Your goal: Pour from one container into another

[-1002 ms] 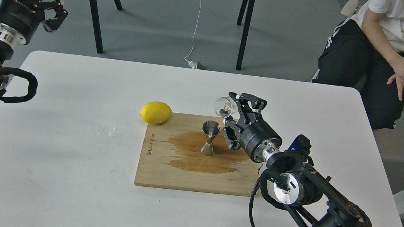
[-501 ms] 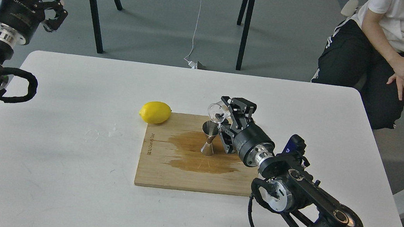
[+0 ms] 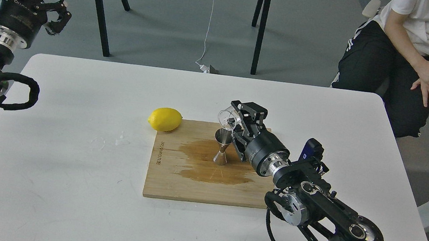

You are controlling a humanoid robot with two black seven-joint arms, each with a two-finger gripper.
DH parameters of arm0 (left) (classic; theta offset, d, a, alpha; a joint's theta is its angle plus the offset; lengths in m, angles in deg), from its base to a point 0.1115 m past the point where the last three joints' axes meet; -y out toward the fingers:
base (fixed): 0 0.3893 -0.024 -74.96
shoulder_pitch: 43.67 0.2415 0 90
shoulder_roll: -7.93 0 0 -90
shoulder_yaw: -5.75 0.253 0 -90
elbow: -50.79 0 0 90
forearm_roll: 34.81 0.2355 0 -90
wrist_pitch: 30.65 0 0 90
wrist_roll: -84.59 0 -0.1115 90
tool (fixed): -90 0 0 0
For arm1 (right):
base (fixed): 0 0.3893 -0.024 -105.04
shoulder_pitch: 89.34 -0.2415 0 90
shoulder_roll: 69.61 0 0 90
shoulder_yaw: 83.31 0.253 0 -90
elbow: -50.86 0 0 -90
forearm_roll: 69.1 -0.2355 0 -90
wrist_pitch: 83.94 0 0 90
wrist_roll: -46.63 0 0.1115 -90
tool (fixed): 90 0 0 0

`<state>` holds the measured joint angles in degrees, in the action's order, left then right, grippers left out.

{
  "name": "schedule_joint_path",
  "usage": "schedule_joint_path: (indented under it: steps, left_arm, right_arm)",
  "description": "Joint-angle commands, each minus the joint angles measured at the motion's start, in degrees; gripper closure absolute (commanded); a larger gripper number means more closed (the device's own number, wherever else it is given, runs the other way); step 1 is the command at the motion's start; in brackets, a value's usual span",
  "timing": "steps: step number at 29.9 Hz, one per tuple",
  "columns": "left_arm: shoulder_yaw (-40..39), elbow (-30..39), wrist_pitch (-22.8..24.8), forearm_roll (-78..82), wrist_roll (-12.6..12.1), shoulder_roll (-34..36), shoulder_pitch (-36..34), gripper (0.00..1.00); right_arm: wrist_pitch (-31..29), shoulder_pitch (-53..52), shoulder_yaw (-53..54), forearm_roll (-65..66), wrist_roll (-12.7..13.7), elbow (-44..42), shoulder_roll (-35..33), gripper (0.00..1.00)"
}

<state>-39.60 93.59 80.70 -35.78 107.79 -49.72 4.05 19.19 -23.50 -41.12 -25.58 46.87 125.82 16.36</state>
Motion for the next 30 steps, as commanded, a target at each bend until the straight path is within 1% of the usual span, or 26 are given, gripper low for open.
schedule_joint_path:
  steps: [1, 7, 11, 20, 28, 30]
  left_arm:
    - [0.0, 0.0, 0.0, 0.0, 0.0, -0.1, 0.0, 0.00]
    - [0.0, 0.0, 0.0, 0.0, 0.0, 0.0, 0.0, 0.00]
    - [-0.1, 0.0, 0.0, 0.0, 0.0, 0.0, -0.1, 0.00]
    - [-0.1, 0.0, 0.0, 0.0, 0.0, 0.2, -0.1, 0.00]
    - [-0.1, 0.0, 0.0, 0.0, 0.0, 0.2, -0.1, 0.00]
    - [-0.2, 0.0, 0.0, 0.0, 0.0, 0.4, -0.1, 0.00]
  right_arm:
    - [0.0, -0.1, 0.0, 0.4, 0.0, -0.3, 0.0, 0.81]
    - [0.0, -0.2, -1.1, 1.1, -0.1, -0.1, -0.3, 0.81]
    - [0.0, -0.2, -1.4, 3.2, -0.7, -0.1, -0.5, 0.81]
    - [0.5, -0.2, -1.7, 8.8, -0.9, -0.6, -0.4, 0.81]
    - [0.9, -0.7, -3.2, 9.4, -1.0, -1.4, -0.5, 0.81]
    - [1.1, -1.1, -3.8, 10.5, -1.6, -1.4, -0.5, 0.81]
